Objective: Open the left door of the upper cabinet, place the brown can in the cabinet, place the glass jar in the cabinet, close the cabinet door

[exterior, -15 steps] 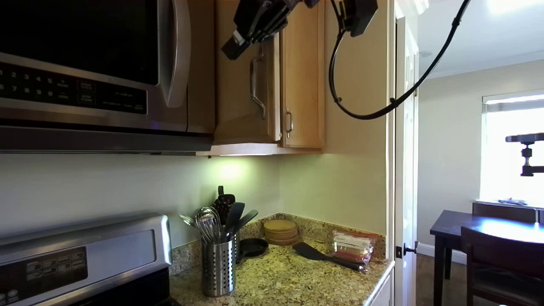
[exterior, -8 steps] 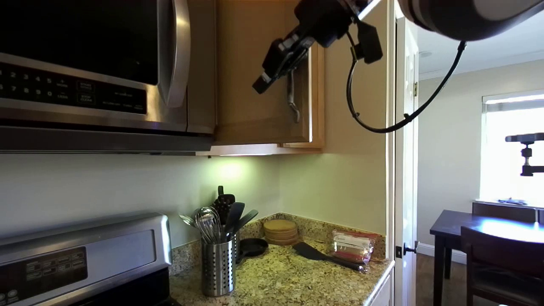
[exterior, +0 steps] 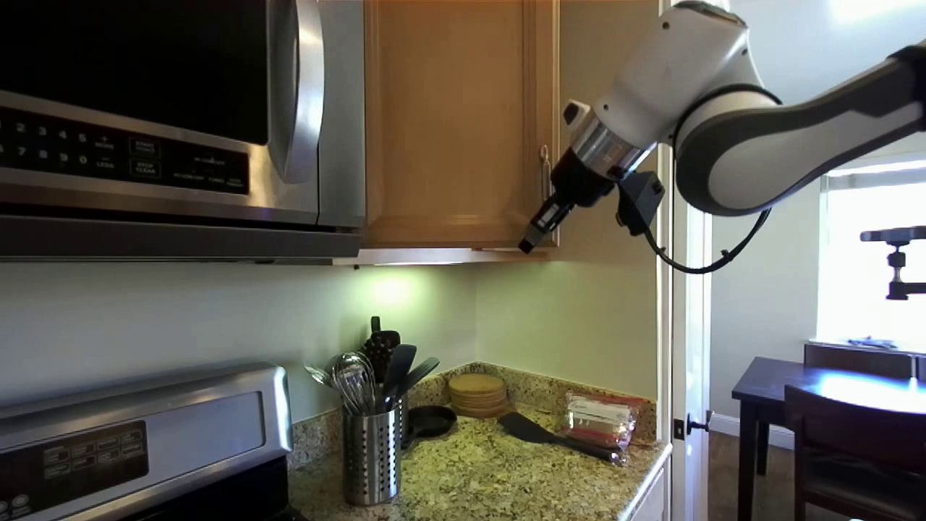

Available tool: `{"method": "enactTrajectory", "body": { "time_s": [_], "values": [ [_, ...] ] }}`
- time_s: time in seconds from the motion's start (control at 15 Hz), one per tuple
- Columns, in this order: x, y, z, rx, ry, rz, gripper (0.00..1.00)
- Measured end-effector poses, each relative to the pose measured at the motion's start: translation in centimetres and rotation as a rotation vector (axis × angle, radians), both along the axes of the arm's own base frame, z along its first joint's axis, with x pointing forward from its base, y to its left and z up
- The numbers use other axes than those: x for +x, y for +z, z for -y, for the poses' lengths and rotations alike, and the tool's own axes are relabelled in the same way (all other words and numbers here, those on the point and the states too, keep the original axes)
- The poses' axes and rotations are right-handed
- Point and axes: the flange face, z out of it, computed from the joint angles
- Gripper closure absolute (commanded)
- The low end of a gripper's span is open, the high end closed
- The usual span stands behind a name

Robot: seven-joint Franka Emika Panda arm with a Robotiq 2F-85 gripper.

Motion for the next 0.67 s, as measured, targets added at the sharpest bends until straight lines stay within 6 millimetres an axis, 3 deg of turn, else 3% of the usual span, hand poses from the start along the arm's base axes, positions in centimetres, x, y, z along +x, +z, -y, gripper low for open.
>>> {"method": "enactTrajectory", "body": {
  "time_s": [0.13,0.33,0.67],
  "values": [
    [0.6,-1.8,2.9,0.002,-0.019,-0.004,0.92],
    [0.5,-2.7,2.8,0.028,-0.013,-0.02,0.92],
    [-3.2,-1.9,-4.4,0.135,0.093,-0.076,0.92]
  ]
}}
